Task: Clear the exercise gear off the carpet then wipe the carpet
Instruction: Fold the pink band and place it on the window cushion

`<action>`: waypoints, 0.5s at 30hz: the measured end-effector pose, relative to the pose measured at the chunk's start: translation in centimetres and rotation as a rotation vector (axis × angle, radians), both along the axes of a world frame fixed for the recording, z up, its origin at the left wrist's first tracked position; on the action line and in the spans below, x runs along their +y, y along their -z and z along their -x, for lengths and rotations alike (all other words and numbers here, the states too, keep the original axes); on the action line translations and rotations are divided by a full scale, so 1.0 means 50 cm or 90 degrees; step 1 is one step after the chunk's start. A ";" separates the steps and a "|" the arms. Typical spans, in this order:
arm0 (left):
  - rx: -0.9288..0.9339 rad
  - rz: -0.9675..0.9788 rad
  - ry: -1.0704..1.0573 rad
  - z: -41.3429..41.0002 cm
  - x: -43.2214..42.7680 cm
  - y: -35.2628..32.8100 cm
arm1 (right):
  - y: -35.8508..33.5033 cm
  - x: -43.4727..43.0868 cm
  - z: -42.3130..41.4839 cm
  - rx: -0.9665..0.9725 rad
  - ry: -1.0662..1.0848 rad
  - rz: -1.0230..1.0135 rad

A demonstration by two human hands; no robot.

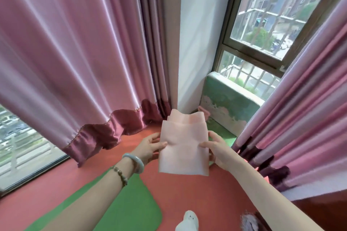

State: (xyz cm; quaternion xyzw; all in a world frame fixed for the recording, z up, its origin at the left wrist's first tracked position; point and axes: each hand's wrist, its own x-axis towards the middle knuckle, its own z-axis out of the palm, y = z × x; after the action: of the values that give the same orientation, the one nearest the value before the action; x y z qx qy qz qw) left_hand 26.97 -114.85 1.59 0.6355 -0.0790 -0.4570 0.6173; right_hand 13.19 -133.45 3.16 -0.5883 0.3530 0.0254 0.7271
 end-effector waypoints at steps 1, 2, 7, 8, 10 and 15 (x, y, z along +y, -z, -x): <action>0.000 -0.001 0.000 -0.008 -0.033 0.000 | 0.000 -0.030 -0.008 -0.001 0.007 0.001; -0.002 0.000 -0.002 -0.017 -0.065 -0.002 | -0.001 -0.059 -0.017 -0.006 0.013 -0.001; -0.003 -0.009 0.010 -0.067 -0.184 0.000 | 0.008 -0.170 -0.060 -0.014 0.028 0.002; -0.003 -0.011 0.017 -0.081 -0.203 0.005 | 0.010 -0.185 -0.069 -0.015 0.035 -0.006; -0.009 -0.017 0.036 -0.111 -0.239 0.013 | 0.016 -0.213 -0.088 -0.012 0.047 -0.019; -0.013 -0.039 0.085 -0.204 -0.339 0.042 | 0.047 -0.284 -0.158 -0.002 0.084 -0.019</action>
State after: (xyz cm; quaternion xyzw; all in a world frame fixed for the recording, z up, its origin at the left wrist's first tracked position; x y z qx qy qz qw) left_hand 37.19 -131.78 -0.50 0.6518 -0.1136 -0.4929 0.5650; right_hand 21.08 -147.66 0.81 -0.5526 0.3894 -0.0185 0.7367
